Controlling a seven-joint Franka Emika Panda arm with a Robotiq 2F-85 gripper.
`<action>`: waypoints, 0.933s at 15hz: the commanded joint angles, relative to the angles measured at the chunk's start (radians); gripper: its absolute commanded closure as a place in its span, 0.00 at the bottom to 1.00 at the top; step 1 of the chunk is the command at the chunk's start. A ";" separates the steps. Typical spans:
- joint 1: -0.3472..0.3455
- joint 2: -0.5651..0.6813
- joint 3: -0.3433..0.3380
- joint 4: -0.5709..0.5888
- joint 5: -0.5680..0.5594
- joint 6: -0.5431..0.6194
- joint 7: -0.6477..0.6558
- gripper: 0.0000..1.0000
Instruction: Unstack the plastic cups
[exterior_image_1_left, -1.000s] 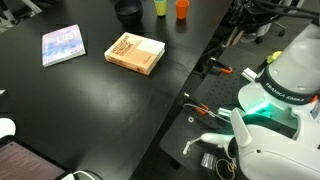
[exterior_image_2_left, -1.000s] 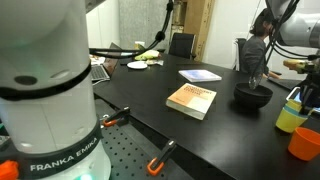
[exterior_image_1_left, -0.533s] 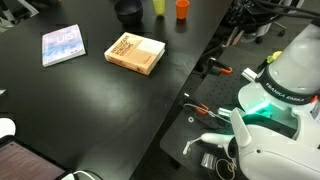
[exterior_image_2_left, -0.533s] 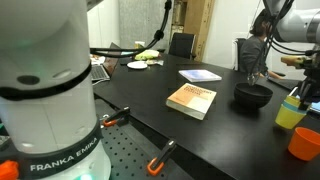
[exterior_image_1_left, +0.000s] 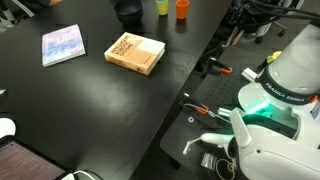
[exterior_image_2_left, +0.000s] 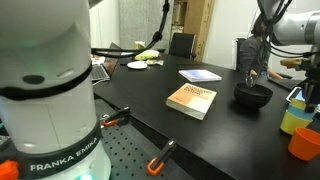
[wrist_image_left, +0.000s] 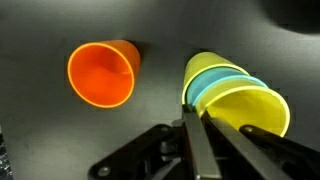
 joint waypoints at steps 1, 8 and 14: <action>0.041 -0.050 -0.040 -0.048 -0.039 0.044 0.041 0.96; 0.080 -0.208 -0.034 -0.217 -0.024 0.099 -0.002 0.97; 0.158 -0.412 -0.026 -0.501 -0.138 0.270 0.027 0.96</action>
